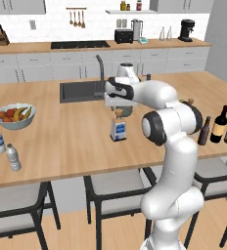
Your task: Move the plastic bottles in the middle to the plastics group, and the glass bottles in the middle to the glass group.
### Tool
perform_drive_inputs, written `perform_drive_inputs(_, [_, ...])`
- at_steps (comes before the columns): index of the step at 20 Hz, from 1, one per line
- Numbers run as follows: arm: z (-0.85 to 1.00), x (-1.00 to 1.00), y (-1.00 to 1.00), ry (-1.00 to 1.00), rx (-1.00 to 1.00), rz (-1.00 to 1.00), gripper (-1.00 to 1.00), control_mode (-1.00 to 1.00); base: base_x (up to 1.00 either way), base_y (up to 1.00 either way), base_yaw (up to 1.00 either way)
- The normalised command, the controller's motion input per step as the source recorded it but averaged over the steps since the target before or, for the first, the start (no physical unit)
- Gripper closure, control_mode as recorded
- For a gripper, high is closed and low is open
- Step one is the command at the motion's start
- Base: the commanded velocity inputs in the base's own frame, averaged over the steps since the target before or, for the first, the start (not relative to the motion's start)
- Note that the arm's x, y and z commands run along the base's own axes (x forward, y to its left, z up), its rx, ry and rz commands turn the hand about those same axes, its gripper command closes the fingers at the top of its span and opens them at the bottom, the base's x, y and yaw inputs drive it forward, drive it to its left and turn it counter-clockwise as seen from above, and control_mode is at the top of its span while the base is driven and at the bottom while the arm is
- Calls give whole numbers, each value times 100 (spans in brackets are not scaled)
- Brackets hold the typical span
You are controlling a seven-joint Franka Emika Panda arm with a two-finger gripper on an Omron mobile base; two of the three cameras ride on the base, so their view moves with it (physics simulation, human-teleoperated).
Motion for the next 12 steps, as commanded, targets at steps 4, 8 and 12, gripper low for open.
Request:
perform_drive_inputs(4, [-31, 41, 7, 0, -7, 1, -100, -100, 0, 0, 0])
perform_drive_inputs(8, [-22, 18, 7, 0, -4, 1, -100, -100, 0, 0, 0])
perform_drive_inputs(12, [-2, -7, 0, 0, -4, 0, -100, -100, 0, 0, 0])
